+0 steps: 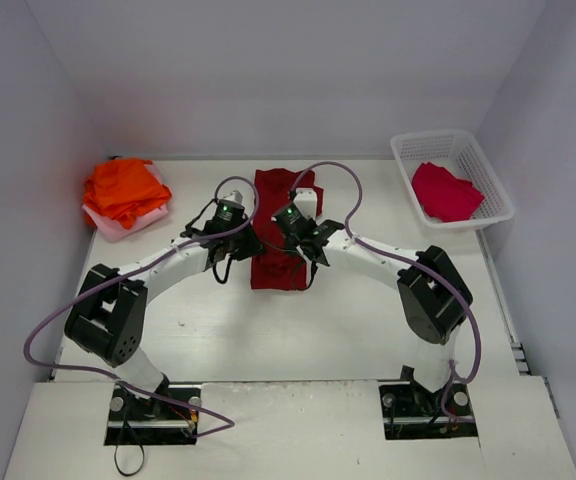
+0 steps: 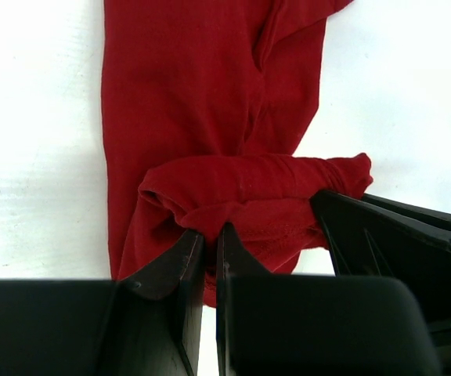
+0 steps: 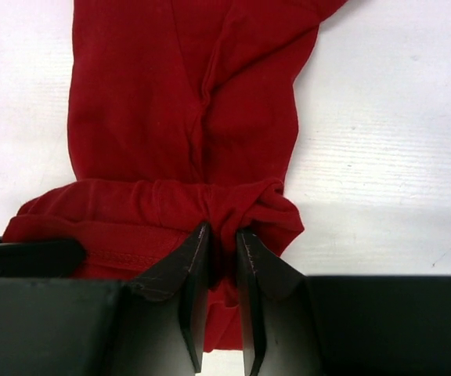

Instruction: Fold and stack the t-shirts

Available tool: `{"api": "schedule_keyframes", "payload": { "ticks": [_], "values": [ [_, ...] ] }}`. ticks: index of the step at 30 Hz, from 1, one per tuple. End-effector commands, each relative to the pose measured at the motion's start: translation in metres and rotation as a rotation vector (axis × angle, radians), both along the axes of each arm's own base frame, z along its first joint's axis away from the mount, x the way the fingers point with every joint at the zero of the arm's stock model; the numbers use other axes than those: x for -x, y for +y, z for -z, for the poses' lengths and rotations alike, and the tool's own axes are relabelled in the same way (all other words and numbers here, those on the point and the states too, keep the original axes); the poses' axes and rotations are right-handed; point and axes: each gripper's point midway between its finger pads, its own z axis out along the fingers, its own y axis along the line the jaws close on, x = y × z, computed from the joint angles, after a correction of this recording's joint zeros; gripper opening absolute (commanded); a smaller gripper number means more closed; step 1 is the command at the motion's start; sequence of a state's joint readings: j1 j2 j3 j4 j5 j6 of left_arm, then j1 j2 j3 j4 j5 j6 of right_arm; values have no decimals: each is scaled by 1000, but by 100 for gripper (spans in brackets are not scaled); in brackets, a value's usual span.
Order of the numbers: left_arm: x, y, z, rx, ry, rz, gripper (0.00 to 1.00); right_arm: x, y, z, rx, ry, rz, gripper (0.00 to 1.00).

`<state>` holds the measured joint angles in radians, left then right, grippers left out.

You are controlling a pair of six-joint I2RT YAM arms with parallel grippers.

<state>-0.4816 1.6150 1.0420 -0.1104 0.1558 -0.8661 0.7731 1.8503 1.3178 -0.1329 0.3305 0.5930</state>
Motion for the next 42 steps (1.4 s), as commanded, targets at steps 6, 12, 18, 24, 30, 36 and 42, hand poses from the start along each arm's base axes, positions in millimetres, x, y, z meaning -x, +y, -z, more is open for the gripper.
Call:
{"api": "schedule_keyframes", "payload": {
  "ticks": [6,12,18,24,30,36,42],
  "values": [
    [-31,9,-19,-37,-94,-38,0,-26,-9,-31,16,-93,38,25],
    [-30,11,-14,-42,-88,-42,30,-28,-10,-37,18,-109,36,63],
    [-27,20,-29,-59,-128,-68,78,-18,-17,-54,-7,-134,42,76],
    [-17,30,-51,-61,-168,-92,78,3,-24,-73,-42,-157,32,77],
    [4,45,-66,-47,-200,-134,78,30,-26,-83,-77,-161,20,77],
    [30,58,-70,-40,-204,-152,78,61,-26,-74,-65,-131,-1,77],
    [57,61,-69,-2,-204,-159,78,97,-15,-62,-88,-89,-36,77]
  ]
}}
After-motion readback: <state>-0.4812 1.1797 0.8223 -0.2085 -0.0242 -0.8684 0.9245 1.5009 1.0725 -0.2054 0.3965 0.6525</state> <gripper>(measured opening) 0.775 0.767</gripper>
